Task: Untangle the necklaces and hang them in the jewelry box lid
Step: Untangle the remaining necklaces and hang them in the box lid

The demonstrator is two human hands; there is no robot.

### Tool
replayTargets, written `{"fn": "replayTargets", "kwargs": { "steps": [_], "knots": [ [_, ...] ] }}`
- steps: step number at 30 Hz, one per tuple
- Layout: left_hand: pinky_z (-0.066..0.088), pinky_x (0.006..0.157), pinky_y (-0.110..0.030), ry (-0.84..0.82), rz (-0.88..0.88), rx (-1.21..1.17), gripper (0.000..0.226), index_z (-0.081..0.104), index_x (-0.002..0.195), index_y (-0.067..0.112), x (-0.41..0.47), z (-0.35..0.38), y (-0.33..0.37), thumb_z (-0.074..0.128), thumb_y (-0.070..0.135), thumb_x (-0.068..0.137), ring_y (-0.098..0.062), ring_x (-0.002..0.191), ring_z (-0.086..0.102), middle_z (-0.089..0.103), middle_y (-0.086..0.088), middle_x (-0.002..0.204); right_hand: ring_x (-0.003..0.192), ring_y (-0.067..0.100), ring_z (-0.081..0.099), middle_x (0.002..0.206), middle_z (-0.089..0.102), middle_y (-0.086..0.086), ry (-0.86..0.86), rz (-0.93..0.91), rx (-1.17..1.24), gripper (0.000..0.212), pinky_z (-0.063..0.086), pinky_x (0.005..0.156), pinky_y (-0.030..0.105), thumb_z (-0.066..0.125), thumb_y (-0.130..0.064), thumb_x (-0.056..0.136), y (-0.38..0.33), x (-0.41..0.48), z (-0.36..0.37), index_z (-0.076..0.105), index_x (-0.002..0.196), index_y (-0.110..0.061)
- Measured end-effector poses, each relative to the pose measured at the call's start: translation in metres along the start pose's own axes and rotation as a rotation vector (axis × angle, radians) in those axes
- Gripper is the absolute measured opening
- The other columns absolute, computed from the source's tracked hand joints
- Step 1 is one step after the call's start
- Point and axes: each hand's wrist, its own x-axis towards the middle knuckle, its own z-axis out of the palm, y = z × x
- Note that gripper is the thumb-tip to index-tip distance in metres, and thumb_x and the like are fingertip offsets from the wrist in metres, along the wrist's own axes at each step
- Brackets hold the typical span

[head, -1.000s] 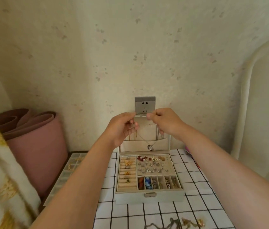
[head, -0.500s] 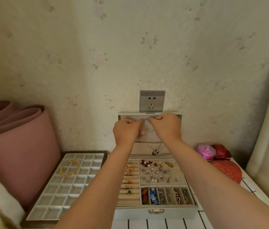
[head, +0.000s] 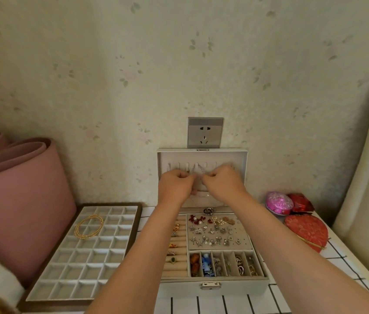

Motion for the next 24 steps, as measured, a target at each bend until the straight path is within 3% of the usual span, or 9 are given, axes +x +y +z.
{"fn": "replayTargets", "kwargs": {
  "steps": [3,6,8,12,17,19,24],
  "knots": [
    [0.058,0.076,-0.038,-0.041,0.083,0.106,0.019,0.069,0.068,0.019,-0.002,-0.001,-0.003,0.067,0.022,0.086,-0.021,0.079,0.069,0.070,0.004,0.070,0.047,0.014,0.041,0.043,0.041,-0.006,-0.115,0.012,-0.069,0.042,0.033,0.050,0.026,0.063,-0.019,0.086,0.007,-0.004,0.004,0.047,0.047,-0.020],
    [0.045,0.071,-0.022,-0.076,0.172,0.202,0.009,0.073,0.090,0.021,-0.004,-0.004,-0.004,0.064,0.021,0.090,-0.011,0.087,0.063,0.069,0.010,0.087,0.046,0.009,0.043,0.045,0.043,-0.008,-0.160,-0.035,-0.068,0.045,0.034,0.050,0.026,0.067,-0.021,0.090,0.018,-0.013,0.009,0.050,0.048,-0.021],
    [0.042,0.078,-0.020,-0.077,0.225,0.283,0.018,0.072,0.107,0.018,-0.005,-0.005,-0.008,0.063,0.020,0.092,-0.008,0.092,0.059,0.067,0.008,0.100,0.045,0.009,0.044,0.048,0.049,-0.005,-0.146,-0.068,-0.071,0.041,0.039,0.051,0.026,0.065,-0.024,0.092,0.024,-0.018,0.013,0.058,0.053,-0.017],
    [0.048,0.092,-0.027,-0.084,0.339,0.435,0.026,0.070,0.118,0.014,-0.008,-0.006,-0.019,0.060,0.017,0.094,-0.015,0.106,0.061,0.068,0.000,0.117,0.052,0.012,0.054,0.060,0.062,0.000,-0.071,-0.119,-0.208,0.033,0.044,0.054,0.026,0.063,-0.028,0.095,0.029,-0.026,0.017,0.069,0.068,-0.010],
    [0.047,0.092,-0.036,0.029,0.652,0.701,0.026,0.069,0.114,0.010,-0.011,-0.008,-0.029,0.059,0.008,0.090,-0.025,0.108,0.053,0.063,-0.008,0.109,0.067,0.015,0.059,0.074,0.065,-0.002,-0.056,-0.132,-0.433,0.021,0.047,0.057,0.026,0.059,-0.026,0.095,0.030,-0.032,0.018,0.070,0.081,-0.017],
    [0.046,0.096,-0.038,0.032,0.661,0.783,0.034,0.066,0.119,0.010,-0.014,-0.008,-0.029,0.060,0.004,0.086,-0.027,0.114,0.052,0.063,-0.009,0.116,0.073,0.015,0.062,0.081,0.067,-0.003,-0.088,-0.160,-0.458,0.013,0.054,0.064,0.030,0.059,-0.025,0.093,0.030,-0.035,0.022,0.070,0.088,-0.020],
    [0.040,0.107,-0.040,0.011,0.598,0.932,0.040,0.058,0.128,0.013,-0.022,-0.003,-0.034,0.059,0.011,0.089,-0.026,0.129,0.044,0.054,-0.008,0.133,0.074,0.014,0.060,0.081,0.065,-0.004,-0.150,-0.191,-0.443,0.012,0.048,0.062,0.029,0.071,-0.030,0.087,0.032,-0.036,0.027,0.061,0.085,-0.024]
  ]
}}
